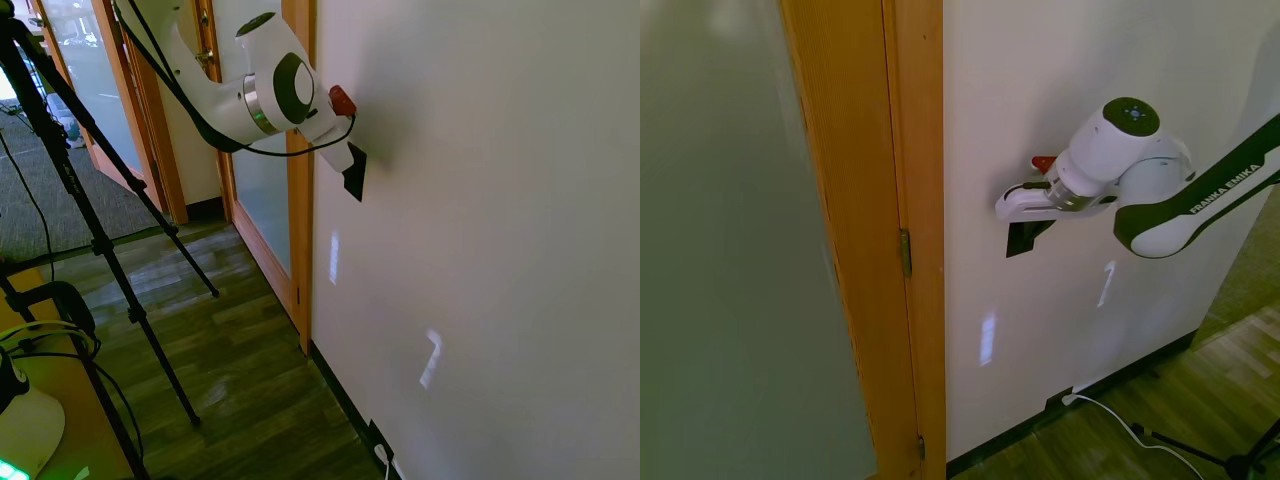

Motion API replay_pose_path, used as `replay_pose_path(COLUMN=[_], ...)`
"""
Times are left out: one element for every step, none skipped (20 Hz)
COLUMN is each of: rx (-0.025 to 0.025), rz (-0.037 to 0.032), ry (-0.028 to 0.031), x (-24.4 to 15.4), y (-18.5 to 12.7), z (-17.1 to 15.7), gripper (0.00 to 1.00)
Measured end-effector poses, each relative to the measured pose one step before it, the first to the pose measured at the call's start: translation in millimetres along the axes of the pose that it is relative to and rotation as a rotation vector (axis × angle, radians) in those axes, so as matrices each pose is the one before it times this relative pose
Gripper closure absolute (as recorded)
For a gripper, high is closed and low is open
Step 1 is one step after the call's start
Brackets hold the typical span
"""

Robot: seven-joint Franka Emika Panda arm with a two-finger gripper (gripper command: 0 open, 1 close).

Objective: Turn on the light

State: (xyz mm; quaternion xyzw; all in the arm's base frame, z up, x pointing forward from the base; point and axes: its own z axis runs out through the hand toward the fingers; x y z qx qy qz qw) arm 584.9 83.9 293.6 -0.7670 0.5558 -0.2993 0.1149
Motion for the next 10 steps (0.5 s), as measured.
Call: replay_pose_path(rx=[0.00608, -0.00021, 0.00065, -0.00105, -0.00096, 0.00163, 0.00065, 0.00685, 0.01213, 0.01605], rz=[0.00325, 0.00212, -0.00012, 0.00029, 0.00097, 0.00231, 0.00531, 0.00518, 0.00328, 0.00741], ry=[0.00677, 0.00251, -0.00162, -0.00122, -0.00121, -0.00277, -0.00193, -0.00215, -0.00315, -0.00349], x=[1.61, 2.52, 2.09, 2.84, 3.83, 3.01, 3.17, 4.49, 4.76, 4.42], y=[-1.57, 0.09, 1.48, 2.85, 3.50, 3.68, 4.28, 4.63, 5.32, 4.97], z=[-4.47, -1.87, -0.28, 0.91, 1.62, 1.11, 1.09, 0.35, -0.67, -1.71], gripper=[0.00, 0.00, 0.00, 0.00, 0.00, 0.00, 0.00, 0.00, 0.00, 0.00])
